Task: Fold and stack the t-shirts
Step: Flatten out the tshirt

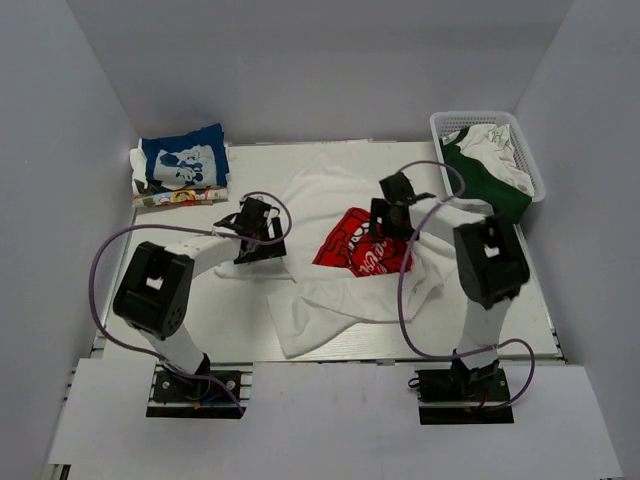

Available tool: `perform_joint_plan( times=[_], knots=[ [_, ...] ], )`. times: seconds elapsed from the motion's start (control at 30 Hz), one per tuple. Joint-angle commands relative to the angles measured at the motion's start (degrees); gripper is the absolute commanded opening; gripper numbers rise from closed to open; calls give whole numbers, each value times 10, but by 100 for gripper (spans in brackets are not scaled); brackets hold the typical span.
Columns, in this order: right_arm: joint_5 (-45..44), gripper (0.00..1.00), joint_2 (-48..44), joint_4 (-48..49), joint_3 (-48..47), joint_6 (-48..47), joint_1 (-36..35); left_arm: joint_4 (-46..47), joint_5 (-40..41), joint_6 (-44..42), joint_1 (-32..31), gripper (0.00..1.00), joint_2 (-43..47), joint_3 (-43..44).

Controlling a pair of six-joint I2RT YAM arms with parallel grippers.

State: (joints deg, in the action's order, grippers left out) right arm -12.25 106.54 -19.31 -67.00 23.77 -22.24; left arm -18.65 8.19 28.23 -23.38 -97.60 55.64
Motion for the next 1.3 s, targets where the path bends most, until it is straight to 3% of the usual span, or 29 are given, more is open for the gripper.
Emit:
perform_joint_plan(
  times=[0.0,0.07,0.17,0.27,0.33,0.47,0.6,0.63,0.73,0.97,1.13,1.2,1.27],
  knots=[
    [24,90,117,-48,-94,-15,-21,-93,43,64,-7,100,49,-58],
    [17,90,173,-74,-215,-24,-18,-114,52,77,-14,100,60,-71],
    [14,90,211,-85,-298,-33,-12,-119,58,77,-25,100,66,-56],
    [18,90,217,-107,-393,-59,-11,-148,85,77,-26,100,92,-13],
    [17,90,179,-112,-399,-84,-18,-159,97,77,-31,100,129,2],
    [32,90,58,-83,-267,-112,-36,-214,126,121,-14,100,196,-3],
    [33,90,-77,-55,-119,-103,-101,-300,213,244,-9,100,248,-67],
    [32,90,-131,-52,-80,-101,-146,-308,229,265,-2,100,259,-80],
    [29,90,-177,-62,-13,-106,-232,-281,244,298,13,100,296,-131],
    [48,90,-200,-84,71,-145,-343,-211,258,293,48,100,262,-172],
    [-51,90,-153,-102,64,-143,-442,-143,228,263,60,100,217,-191],
    [-54,90,-146,-96,63,-145,-474,-133,215,263,60,93,204,-197],
    [-35,90,-149,-73,65,-154,-481,-109,206,251,65,68,194,-202]
  ],
)
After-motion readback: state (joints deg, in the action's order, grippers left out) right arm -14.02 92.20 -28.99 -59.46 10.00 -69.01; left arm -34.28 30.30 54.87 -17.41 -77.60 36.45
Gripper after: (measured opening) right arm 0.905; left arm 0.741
